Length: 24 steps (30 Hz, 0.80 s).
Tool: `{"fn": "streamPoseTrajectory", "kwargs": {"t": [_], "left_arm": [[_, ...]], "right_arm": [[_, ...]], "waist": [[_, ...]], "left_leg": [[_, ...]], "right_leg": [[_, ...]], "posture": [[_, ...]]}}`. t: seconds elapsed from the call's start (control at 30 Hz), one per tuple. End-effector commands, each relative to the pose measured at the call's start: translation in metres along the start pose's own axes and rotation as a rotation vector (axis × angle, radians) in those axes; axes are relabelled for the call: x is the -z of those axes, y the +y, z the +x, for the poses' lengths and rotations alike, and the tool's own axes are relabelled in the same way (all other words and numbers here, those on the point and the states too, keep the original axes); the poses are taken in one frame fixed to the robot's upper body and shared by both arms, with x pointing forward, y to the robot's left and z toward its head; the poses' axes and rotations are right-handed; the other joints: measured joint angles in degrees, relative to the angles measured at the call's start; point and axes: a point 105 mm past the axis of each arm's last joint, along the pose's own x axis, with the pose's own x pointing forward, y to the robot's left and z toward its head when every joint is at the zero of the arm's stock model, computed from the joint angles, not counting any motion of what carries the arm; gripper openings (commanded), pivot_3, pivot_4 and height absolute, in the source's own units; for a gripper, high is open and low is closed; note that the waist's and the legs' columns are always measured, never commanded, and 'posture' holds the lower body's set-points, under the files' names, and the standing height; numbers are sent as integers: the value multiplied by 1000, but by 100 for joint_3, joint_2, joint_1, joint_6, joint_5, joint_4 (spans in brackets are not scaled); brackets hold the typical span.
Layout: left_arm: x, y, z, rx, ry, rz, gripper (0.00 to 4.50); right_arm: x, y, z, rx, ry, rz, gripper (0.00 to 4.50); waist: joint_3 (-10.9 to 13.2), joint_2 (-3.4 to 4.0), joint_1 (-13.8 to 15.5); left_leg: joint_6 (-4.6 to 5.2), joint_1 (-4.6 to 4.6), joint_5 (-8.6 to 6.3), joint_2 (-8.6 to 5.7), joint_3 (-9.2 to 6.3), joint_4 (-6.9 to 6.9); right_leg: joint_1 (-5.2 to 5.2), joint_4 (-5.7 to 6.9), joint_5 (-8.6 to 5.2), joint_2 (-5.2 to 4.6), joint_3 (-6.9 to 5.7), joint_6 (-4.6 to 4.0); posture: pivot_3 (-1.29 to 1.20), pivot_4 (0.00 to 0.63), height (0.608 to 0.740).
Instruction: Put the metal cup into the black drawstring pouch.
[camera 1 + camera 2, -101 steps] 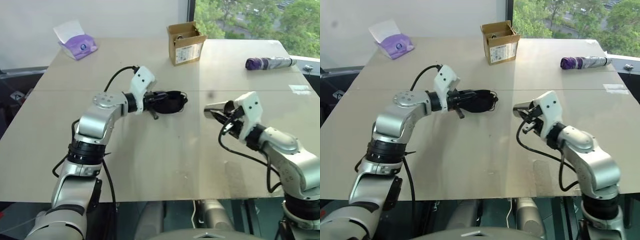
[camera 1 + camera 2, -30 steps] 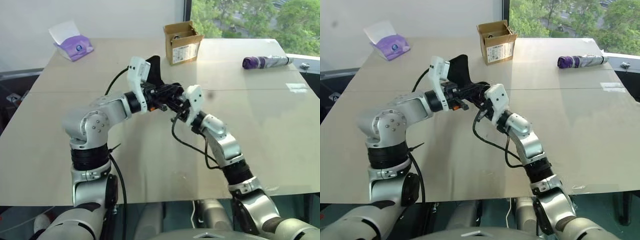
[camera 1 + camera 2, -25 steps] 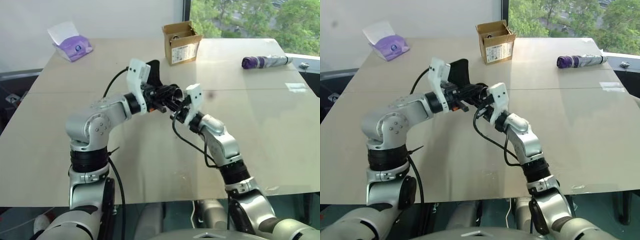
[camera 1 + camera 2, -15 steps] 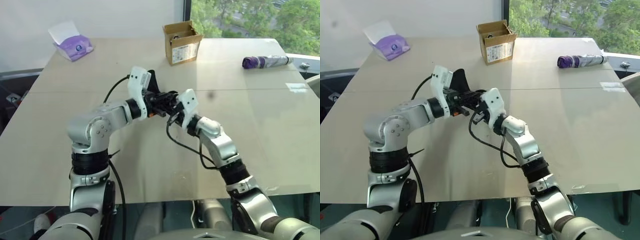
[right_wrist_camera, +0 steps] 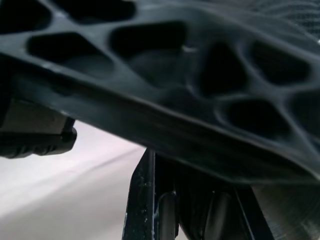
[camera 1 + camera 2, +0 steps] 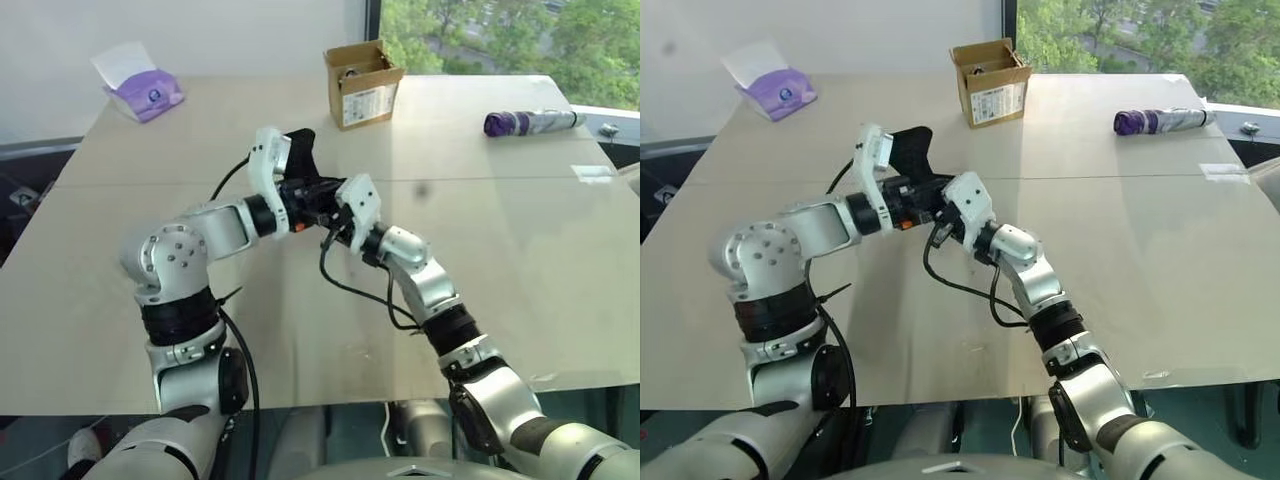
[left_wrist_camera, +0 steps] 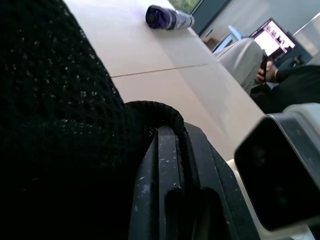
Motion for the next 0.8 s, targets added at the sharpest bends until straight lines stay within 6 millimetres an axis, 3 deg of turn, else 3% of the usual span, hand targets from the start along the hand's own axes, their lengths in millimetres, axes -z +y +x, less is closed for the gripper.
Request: {"fn": "streamPoseTrajectory", "kwargs": {"t": [0.03,0.27,0.43,0.53,0.67,0.8], "left_arm": [[-6,3,-6,-7,-26,51,0],[-7,25,-8,-75,-6,106,0],[-5,29,-5,-66,13,121,0],[-5,28,-4,-47,13,137,0],[-5,23,-4,-17,13,161,0],[-9,16,-1,3,-5,236,0]], "right_arm": [[-10,-6,-21,35,-29,77,53],[-17,-5,-54,71,-49,318,53],[-27,-20,-70,169,-112,428,53],[-34,-27,-73,205,-143,460,53],[-31,-22,-70,186,-102,427,53],[-11,-8,-62,131,19,356,53]], "waist": [[0,0,16],[0,0,-22],[0,1,-22],[1,1,-21],[1,1,-23],[1,1,-24]], "left_leg": [[0,-1,0,-1,-2,0],[0,4,1,-1,-5,0],[0,3,0,-1,0,-6],[3,3,-1,-1,0,-6],[10,3,-5,-1,2,-6],[19,3,-10,-1,2,-6]], "right_leg": [[1,0,0,0,-2,0],[1,9,0,3,-2,0],[0,2,0,2,0,-1],[0,2,-1,2,0,0],[0,2,-1,2,1,0],[0,2,-1,3,1,0]], "posture": [[0,150,740],[0,150,740],[0,150,740],[0,150,740],[0,150,740],[0,150,740]]}}
